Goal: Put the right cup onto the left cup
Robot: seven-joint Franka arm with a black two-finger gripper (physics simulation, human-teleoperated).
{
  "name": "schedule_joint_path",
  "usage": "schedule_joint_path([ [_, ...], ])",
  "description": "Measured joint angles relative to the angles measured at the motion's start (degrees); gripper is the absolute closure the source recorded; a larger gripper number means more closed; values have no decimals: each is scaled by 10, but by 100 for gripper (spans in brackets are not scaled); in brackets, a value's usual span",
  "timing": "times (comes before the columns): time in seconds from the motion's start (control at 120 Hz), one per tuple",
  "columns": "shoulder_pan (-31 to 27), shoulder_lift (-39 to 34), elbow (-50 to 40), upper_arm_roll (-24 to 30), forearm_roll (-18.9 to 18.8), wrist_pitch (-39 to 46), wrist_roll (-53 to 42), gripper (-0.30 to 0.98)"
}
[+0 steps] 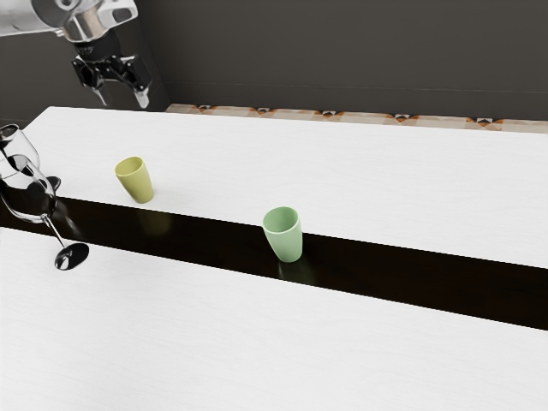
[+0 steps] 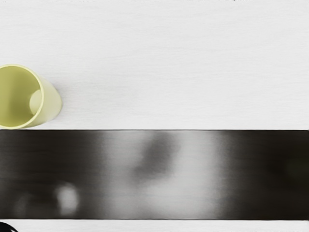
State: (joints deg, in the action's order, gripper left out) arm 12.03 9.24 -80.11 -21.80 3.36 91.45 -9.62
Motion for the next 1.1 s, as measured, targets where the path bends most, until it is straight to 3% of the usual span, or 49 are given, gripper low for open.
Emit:
schedule_joint_path([
  [0.25,2,0,-15,32,-4,16,2,1],
  [0.4,30,28,-49,95,-18,44,90,2],
  [0.483,39,57,-66,113,-3,79,142,2],
  [0.758,76,41,-172,207,15,161,284,2],
  [1.1,82,46,-242,232,14,225,382,2],
])
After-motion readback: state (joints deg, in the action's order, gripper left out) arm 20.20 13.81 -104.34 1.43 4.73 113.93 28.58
